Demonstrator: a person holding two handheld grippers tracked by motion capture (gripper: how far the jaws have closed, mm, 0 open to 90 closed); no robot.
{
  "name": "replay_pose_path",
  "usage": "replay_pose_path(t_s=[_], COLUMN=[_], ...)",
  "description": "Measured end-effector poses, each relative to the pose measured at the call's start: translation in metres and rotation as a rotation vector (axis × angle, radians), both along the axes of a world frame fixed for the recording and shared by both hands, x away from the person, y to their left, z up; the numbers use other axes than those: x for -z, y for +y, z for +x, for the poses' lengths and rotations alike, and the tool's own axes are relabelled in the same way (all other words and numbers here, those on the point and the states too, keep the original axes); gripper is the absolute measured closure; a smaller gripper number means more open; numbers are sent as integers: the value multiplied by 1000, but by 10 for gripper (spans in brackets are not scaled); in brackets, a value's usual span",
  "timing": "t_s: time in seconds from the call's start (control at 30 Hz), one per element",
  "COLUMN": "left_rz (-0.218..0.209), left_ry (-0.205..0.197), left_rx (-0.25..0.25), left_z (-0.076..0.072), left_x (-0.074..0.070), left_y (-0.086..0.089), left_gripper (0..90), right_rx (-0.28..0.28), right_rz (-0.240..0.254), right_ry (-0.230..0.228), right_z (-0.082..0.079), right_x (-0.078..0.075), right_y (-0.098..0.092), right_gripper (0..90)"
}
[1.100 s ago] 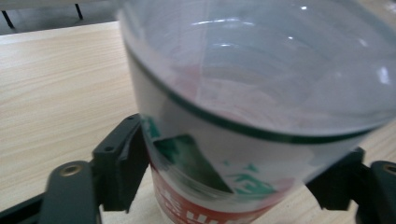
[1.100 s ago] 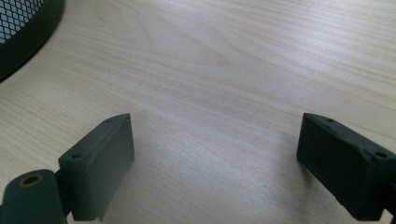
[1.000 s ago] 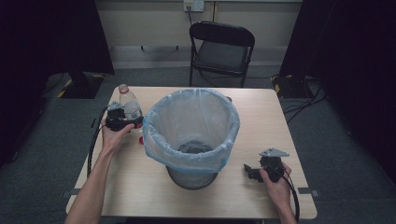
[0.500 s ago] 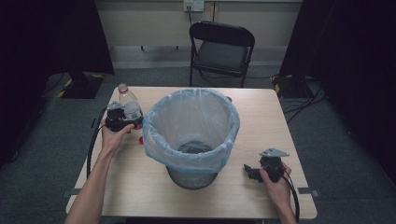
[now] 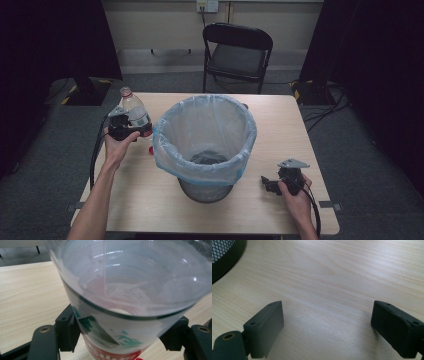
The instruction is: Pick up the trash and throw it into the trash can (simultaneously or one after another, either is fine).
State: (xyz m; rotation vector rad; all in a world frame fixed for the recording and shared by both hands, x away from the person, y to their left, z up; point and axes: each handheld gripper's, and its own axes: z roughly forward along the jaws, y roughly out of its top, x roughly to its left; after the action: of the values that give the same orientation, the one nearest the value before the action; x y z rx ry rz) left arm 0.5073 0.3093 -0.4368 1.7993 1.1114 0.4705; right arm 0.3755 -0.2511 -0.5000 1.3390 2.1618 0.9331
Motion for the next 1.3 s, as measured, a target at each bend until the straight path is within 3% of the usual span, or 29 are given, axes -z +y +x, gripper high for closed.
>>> replay_pose_path(t_s=[0.13, 0.3, 0.4, 0.47, 0.97, 1.13, 1.3], left_rz=[-18, -31, -87, -102, -149, -153, -162], left_ry=[22, 12, -9, -25, -88, -127, -155], left_rx=[3, 15, 17, 20, 62, 106, 116], left_z=[-1, -4, -8, -10, -25, -31, -34], left_x=[0, -5, -12, -15, -38, -59, -71], left_y=[0, -2, 1, 3, -2, -9, -13], left_gripper=[298, 299, 299, 299, 300, 301, 301], right_rx=[0, 0, 0, 0, 1, 0, 1], right_rz=[0, 0, 0, 0, 1, 0, 1], right_ry=[0, 0, 0, 0, 2, 0, 2], right_z=[0, 0, 0, 0, 0, 0, 0], right_x=[0, 0, 0, 0, 0, 0, 0], right_y=[0, 0, 0, 0, 0, 0, 0], right_gripper=[101, 101, 101, 101, 101, 101, 101])
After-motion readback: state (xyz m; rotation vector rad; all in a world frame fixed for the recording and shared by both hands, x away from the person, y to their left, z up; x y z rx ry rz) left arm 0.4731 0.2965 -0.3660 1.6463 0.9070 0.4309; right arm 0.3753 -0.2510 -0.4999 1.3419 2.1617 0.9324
